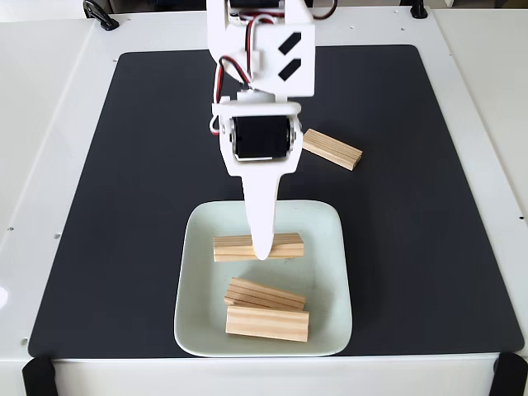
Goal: Pick up the wooden block and place them on the plate.
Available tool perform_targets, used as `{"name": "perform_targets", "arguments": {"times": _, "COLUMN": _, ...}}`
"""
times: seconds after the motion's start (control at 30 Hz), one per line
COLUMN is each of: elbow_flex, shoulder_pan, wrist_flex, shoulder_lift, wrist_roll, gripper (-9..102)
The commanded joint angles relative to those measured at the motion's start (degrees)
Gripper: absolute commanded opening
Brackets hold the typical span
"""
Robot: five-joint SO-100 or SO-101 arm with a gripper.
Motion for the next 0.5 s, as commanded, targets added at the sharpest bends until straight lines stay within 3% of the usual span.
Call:
{"name": "perform_targets", "arguments": {"times": 0.0, "elbow_flex": -2.55, "shoulder_pan": 0.88, "wrist_flex": -0.44, "shoulder_lift": -0.26, "wrist_roll": 0.35, "gripper": 0}}
{"name": "perform_targets", "arguments": {"times": 0.47, "elbow_flex": -3.60, "shoulder_pan": 0.00, "wrist_flex": -0.70, "shoulder_lift": -1.32, "wrist_roll": 3.16, "gripper": 0}}
